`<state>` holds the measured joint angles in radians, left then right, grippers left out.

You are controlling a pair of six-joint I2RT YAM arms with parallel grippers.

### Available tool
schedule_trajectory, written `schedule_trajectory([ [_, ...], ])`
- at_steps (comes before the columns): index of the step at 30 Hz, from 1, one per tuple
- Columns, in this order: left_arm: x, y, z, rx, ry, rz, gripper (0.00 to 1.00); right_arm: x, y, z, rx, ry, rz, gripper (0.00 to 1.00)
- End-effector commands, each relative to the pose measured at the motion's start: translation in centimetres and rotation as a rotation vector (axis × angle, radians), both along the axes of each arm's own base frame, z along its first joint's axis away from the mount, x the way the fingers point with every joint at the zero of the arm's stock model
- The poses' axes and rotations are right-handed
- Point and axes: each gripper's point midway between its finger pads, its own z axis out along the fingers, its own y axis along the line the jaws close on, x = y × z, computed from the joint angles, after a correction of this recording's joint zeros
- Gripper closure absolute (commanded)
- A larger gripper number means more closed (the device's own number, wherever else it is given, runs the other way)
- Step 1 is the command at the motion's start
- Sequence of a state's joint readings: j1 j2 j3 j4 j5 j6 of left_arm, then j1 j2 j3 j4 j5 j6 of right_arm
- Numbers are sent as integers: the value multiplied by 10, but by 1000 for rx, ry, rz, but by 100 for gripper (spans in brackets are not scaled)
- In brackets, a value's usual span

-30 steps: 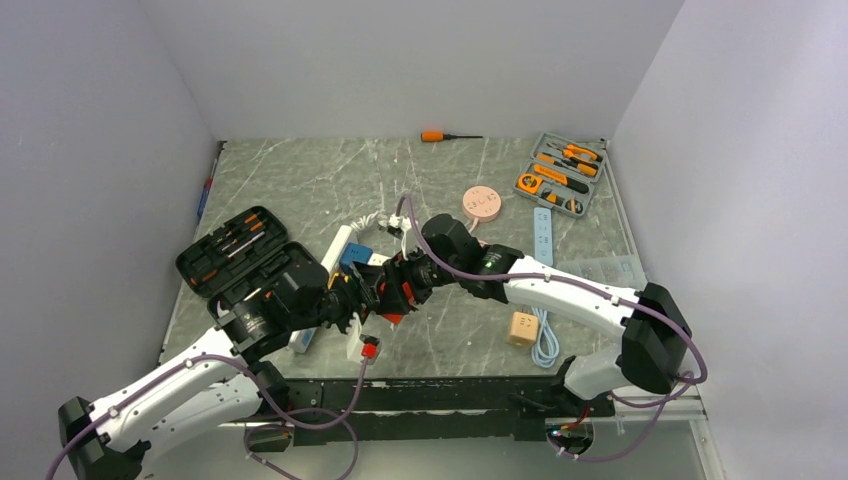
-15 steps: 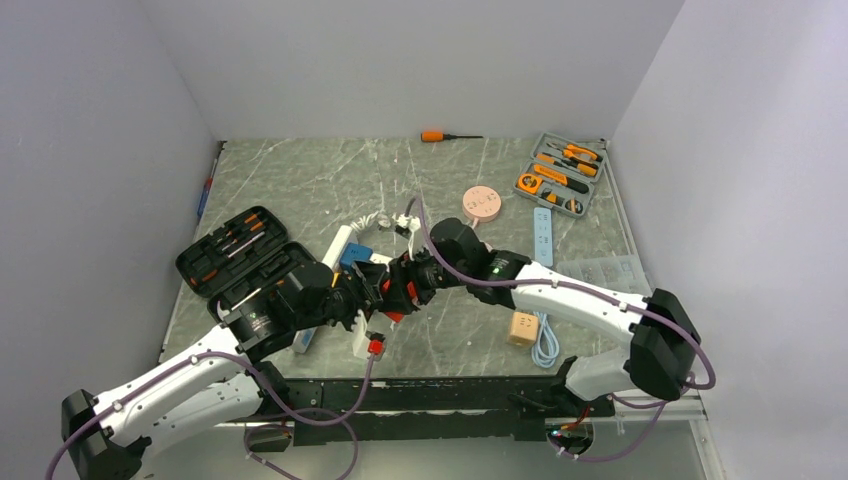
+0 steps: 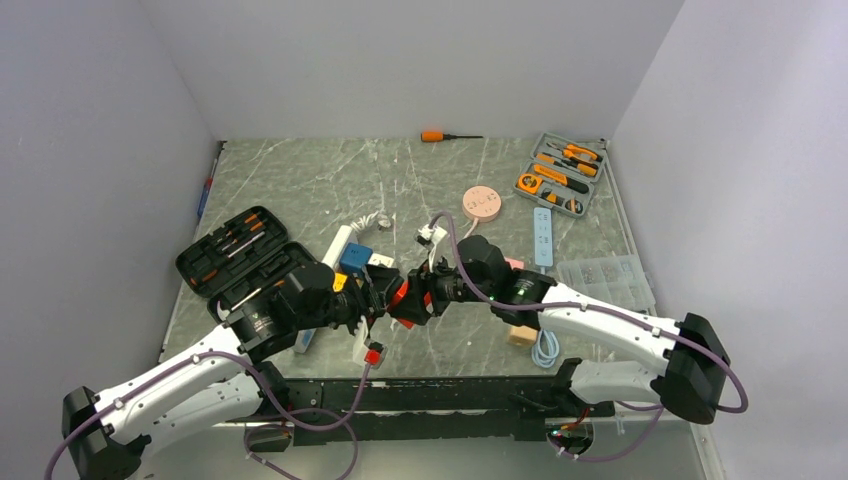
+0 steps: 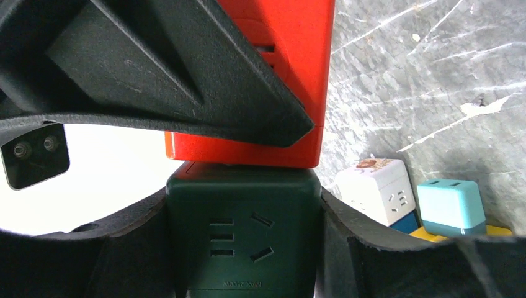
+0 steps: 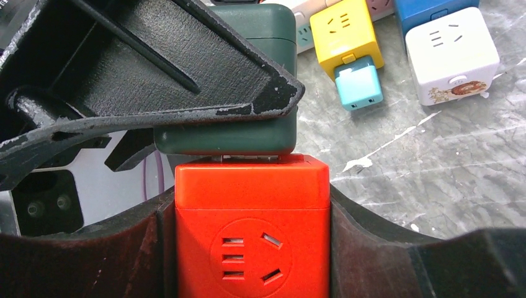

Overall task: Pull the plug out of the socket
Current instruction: Remove the plug from the socket.

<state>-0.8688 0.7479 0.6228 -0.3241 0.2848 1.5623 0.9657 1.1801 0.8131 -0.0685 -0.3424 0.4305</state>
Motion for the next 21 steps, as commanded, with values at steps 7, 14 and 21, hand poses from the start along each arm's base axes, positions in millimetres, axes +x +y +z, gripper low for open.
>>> schedule_trajectory([
  [7,50,52,5,139,-177,257,100,-44,-34,-11,-59,135,69,100],
  [14,60,66,2,196,-207,297,100,-51,-47,-14,-81,145,60,100],
  [21,69,82,-14,267,-179,336,100,-57,-58,-20,-93,162,41,100],
])
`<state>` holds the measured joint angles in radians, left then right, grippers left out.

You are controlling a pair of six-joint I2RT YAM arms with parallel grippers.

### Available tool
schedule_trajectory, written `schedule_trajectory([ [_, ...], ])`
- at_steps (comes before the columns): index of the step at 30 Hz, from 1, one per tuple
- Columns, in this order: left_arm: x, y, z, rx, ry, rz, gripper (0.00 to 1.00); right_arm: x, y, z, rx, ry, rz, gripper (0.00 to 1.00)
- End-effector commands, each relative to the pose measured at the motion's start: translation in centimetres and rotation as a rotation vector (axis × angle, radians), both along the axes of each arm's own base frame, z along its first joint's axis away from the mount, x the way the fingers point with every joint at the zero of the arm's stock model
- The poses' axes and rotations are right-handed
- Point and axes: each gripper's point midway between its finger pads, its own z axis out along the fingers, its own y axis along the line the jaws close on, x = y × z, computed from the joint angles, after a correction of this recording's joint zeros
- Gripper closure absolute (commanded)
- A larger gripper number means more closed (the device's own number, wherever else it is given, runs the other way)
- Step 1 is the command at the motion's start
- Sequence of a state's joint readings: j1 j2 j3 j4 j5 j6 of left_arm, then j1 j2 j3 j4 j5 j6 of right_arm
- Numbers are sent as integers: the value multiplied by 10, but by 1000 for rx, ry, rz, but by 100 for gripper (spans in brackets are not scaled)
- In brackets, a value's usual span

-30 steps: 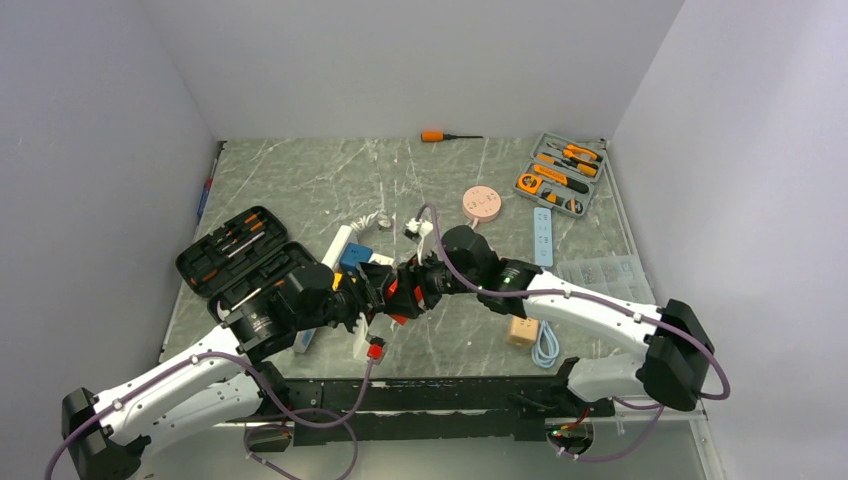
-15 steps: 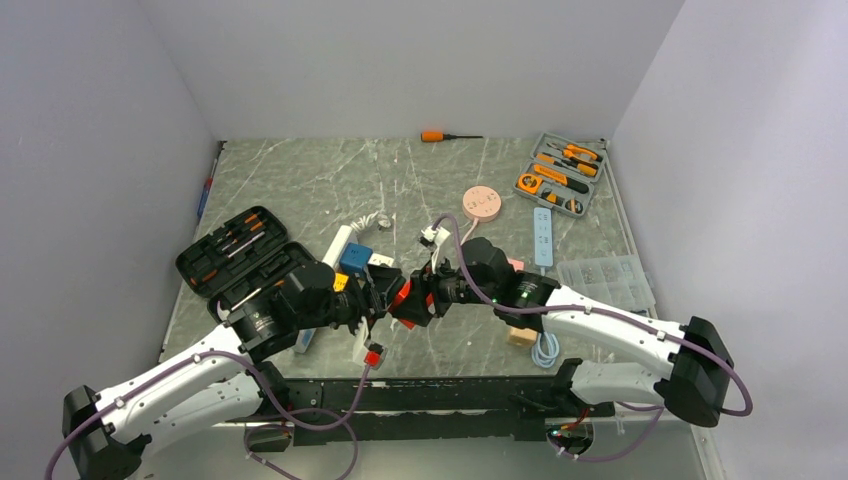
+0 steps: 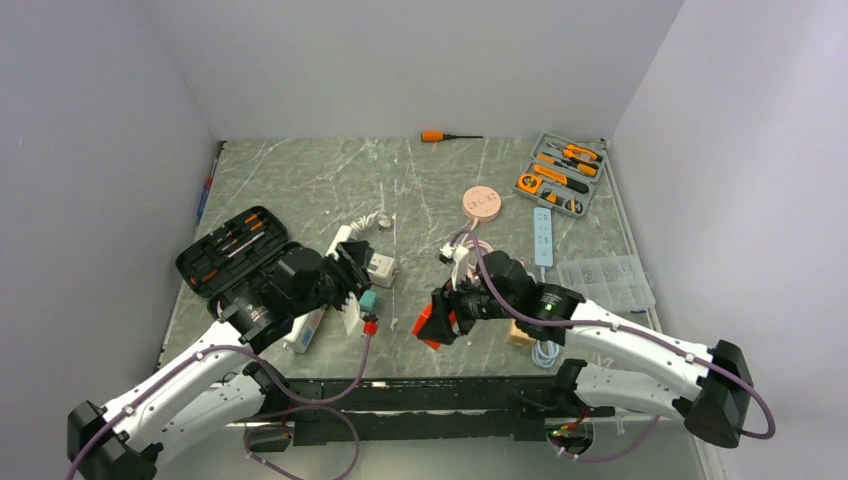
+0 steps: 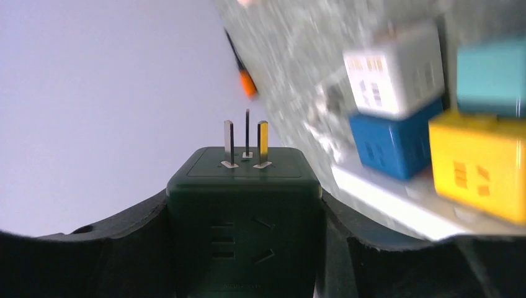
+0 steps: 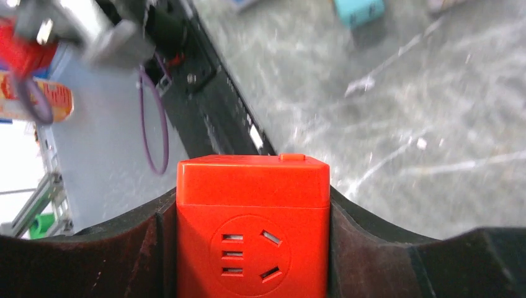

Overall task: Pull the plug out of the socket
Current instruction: Remove the plug from the socket, then place the plug at the center of the board.

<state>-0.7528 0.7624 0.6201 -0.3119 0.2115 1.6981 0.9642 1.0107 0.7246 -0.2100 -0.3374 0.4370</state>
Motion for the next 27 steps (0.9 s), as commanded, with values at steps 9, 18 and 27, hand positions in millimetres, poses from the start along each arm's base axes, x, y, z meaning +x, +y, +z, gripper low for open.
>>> schedule_trajectory([
  [9,54,75,-11,204,-27,354,100,-21,-33,-13,-88,96,-42,100],
  [18,56,45,13,132,88,331,100,69,-72,-61,-290,78,-492,100],
  [27,33,-34,10,170,310,204,100,111,-128,-110,-480,77,-844,100],
])
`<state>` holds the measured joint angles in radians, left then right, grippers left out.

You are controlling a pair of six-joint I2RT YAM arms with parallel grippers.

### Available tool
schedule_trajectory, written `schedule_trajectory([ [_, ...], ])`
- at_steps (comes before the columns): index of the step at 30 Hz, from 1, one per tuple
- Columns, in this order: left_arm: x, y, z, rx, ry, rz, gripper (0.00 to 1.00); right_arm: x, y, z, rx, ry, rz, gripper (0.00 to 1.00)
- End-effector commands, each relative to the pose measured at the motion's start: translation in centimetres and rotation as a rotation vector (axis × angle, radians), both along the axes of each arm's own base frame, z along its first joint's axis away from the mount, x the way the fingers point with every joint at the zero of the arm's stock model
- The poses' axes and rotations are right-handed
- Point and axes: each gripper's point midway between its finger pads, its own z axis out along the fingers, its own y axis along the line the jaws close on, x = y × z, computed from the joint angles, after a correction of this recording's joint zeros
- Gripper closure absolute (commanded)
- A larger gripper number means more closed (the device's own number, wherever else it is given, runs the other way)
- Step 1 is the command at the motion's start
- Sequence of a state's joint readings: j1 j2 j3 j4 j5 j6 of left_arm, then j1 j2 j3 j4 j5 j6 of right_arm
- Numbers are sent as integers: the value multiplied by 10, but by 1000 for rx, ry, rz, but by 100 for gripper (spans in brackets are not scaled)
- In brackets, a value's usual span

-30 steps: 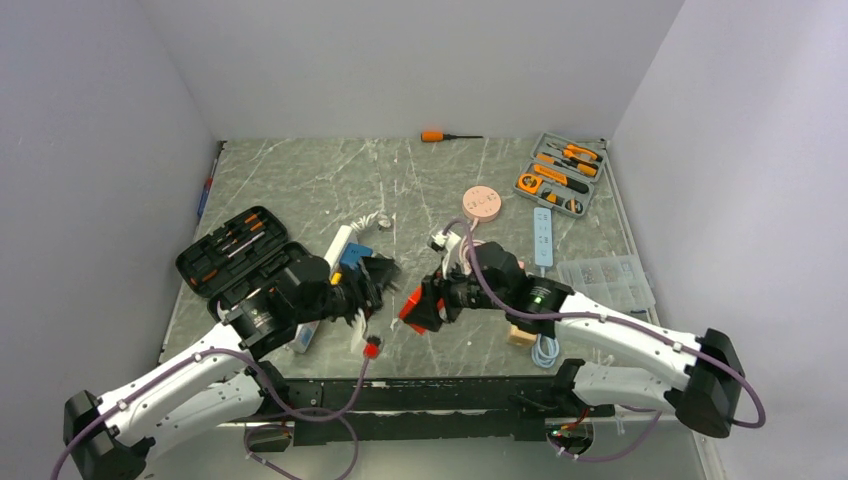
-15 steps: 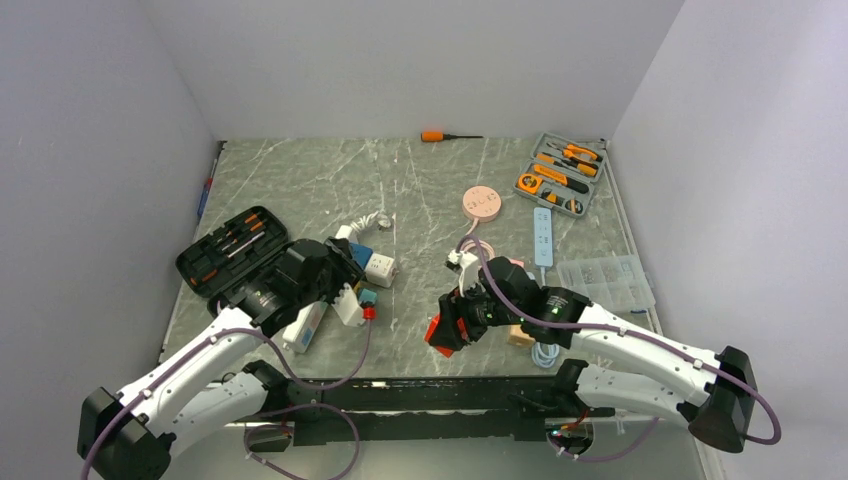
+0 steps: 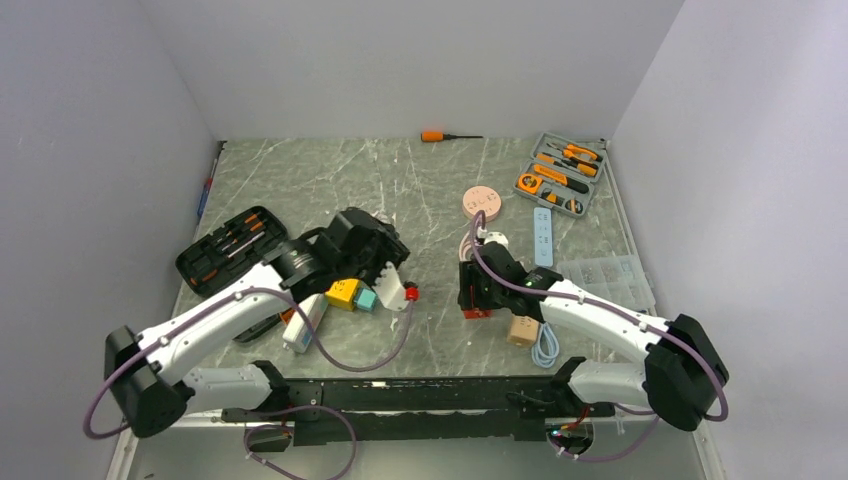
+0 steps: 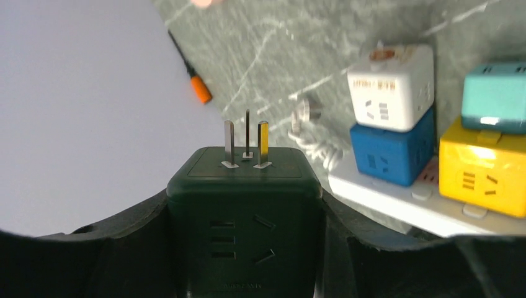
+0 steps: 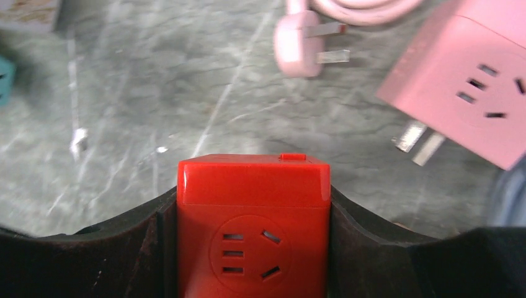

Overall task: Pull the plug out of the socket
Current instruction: Place the plug at the center of the board.

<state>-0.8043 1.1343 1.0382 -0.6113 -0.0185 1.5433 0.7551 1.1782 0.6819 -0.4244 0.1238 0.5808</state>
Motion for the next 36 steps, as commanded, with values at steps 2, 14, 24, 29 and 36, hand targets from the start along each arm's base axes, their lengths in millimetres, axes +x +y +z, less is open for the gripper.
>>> schedule_trajectory([
  [2,-9,-35,-12,-11,169,-3,100,23,-30,-10,-95,-83,-205,99],
  [14,2,-77,-72,-5,422,93,100,11,-49,-42,-110,-69,-281,27],
  [24,9,-110,-100,-74,617,194,100,43,-45,105,105,-344,-336,0],
  [29,10,-133,-117,-114,717,249,100,48,-67,176,166,-490,-423,14],
  [36,11,-165,-150,-135,800,284,100,46,-82,194,151,-515,-472,44],
])
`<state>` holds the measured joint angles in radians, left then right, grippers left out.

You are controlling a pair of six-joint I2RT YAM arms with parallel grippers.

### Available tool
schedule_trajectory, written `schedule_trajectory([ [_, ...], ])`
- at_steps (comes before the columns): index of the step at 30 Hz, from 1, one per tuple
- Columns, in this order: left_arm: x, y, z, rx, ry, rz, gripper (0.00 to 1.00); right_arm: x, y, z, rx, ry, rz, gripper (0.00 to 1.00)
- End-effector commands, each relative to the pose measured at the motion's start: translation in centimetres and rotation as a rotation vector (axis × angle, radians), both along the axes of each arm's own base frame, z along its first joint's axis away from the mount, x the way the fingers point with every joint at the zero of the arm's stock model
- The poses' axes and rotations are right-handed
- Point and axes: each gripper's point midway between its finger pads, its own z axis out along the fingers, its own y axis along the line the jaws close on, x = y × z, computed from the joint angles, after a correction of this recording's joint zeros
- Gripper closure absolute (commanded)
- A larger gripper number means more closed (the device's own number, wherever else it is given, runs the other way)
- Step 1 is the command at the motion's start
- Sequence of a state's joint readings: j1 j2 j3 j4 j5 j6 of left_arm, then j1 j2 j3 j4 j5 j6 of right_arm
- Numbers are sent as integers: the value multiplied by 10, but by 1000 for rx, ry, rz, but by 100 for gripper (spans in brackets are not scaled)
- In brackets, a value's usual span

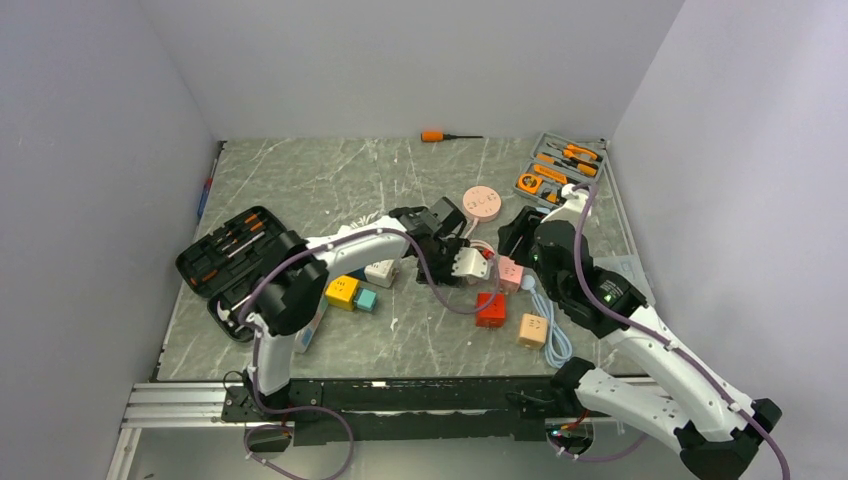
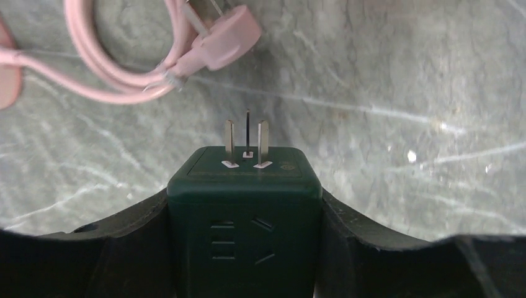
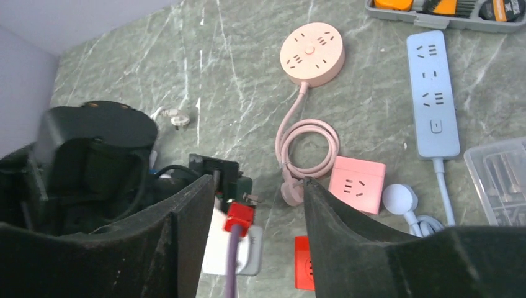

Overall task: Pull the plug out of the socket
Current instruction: Place the plug at the center of the board.

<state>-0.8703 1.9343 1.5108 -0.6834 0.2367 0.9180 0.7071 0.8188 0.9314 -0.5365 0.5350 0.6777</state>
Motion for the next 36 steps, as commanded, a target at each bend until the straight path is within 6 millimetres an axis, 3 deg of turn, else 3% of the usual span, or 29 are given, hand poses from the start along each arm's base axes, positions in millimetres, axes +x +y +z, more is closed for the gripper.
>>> schedule_trajectory([
  [1,-4,-36,-5,-77,72,41,100,-3,-18,4,-44,7,-61,45],
  [4,-3,-47,-17,-87,98,77,100,-6,-28,8,-57,-1,-99,43],
  [8,4,-59,-26,-109,121,133,91,-5,-37,12,-81,-19,-127,37],
  [10,6,-67,-24,-124,147,162,74,-2,-39,14,-93,-24,-133,36],
  [14,2,-77,-15,-138,229,216,7,5,-36,13,-104,-17,-130,30],
  [15,-3,-77,-9,-135,254,211,1,6,-35,12,-105,-14,-126,28],
  [19,-9,-58,30,-144,312,258,1,9,-32,15,-97,-26,-115,22],
  [22,4,-20,64,-92,267,356,1,10,-32,22,-99,-44,-110,19],
  [28,32,99,126,-57,164,639,1,15,-27,19,-121,-35,-81,16],
  [31,33,163,130,-96,194,829,1,18,-14,7,-116,-12,-34,16],
  [33,26,204,119,-95,200,938,1,21,-2,-5,-114,16,13,16],
  [36,4,250,100,-88,179,1028,1,23,18,-24,-114,73,99,14],
])
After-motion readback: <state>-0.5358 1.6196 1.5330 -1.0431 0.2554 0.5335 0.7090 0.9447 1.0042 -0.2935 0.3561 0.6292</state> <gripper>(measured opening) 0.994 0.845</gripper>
